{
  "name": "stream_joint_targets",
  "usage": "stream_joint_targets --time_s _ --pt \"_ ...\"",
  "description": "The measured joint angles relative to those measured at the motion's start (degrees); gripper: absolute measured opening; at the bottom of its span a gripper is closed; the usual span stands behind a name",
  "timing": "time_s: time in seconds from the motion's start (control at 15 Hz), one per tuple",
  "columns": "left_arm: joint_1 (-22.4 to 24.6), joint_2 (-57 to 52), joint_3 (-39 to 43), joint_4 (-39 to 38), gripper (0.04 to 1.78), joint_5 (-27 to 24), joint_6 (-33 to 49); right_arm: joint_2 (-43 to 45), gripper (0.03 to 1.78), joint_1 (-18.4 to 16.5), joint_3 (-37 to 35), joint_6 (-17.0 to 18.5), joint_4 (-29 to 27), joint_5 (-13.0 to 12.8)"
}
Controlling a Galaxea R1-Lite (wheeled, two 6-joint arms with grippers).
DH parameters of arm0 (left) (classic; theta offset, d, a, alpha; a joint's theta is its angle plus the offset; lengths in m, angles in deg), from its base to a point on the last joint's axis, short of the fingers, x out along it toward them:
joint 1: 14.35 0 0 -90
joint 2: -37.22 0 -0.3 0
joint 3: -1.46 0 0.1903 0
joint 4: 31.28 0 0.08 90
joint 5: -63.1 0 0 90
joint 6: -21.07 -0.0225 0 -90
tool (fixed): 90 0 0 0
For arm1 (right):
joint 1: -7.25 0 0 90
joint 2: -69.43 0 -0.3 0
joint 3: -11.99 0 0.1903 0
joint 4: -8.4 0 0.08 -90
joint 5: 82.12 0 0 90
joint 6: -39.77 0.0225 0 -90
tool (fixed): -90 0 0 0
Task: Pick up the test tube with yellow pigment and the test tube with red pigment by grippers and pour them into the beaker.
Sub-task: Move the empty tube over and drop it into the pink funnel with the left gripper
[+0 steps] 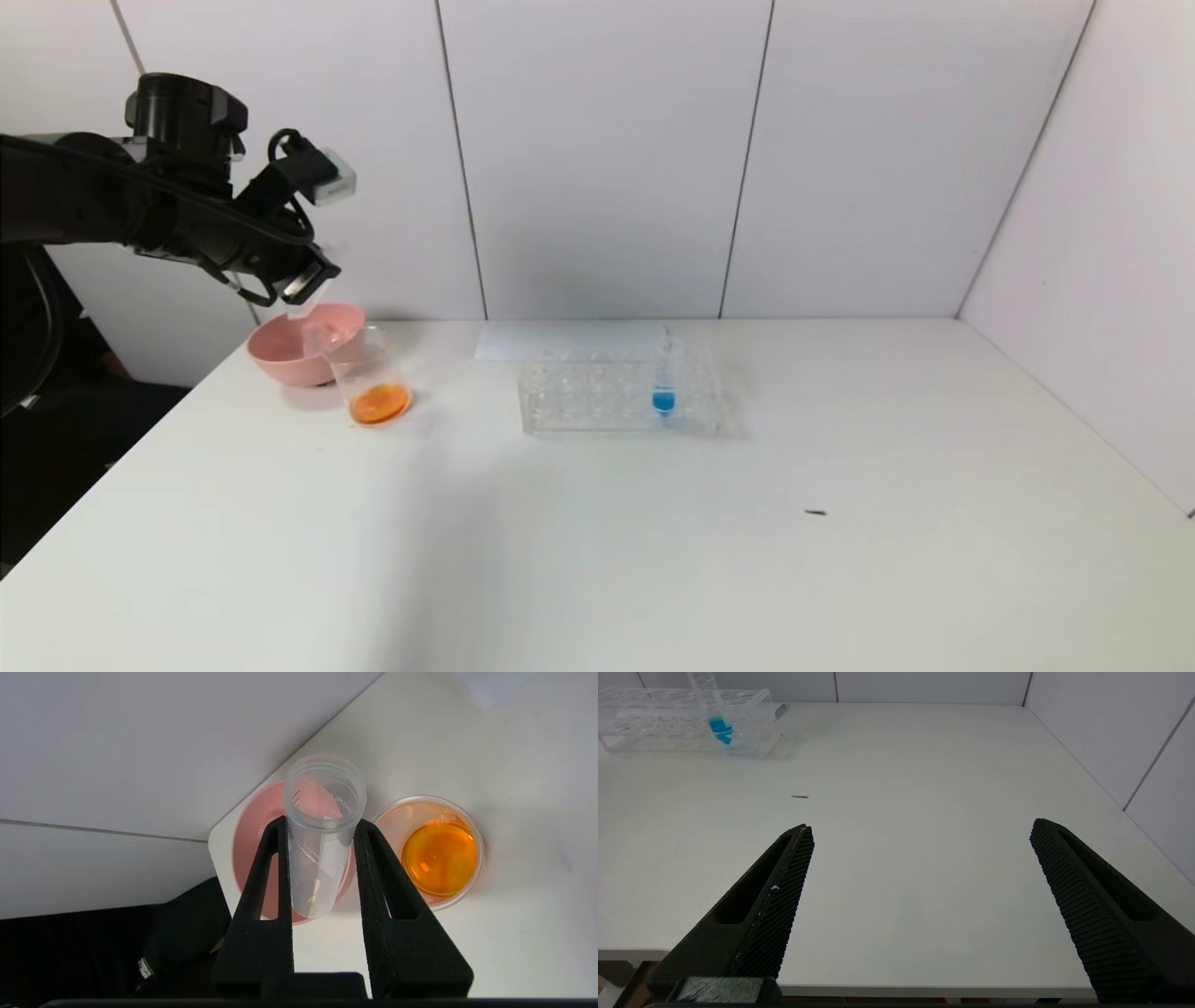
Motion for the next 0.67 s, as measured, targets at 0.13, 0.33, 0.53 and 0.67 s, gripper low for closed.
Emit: stream_joint_targets --time_s 0.13,0.33,0.53,0.67 --pt "1.48 -0.55 1.77 -3.67 0.44 0.09 2.89 0.00 1.70 0.00 0.00 0.02 0.00 0.00" --pt "2.63 -0.98 4.47 -7.28 0.44 0.07 8.79 0.00 1.70 0.00 0.00 0.02 0.00 0.00" --pt "3.05 -1.18 5.81 -7.50 0.44 0.55 14.19 0.00 1.70 0.00 0.00 0.00 0.00 0.00" --pt "3.27 -1.29 6.10 -7.63 0.44 0.60 16.70 0.00 1.70 0.00 0.00 0.02 0.00 0.00"
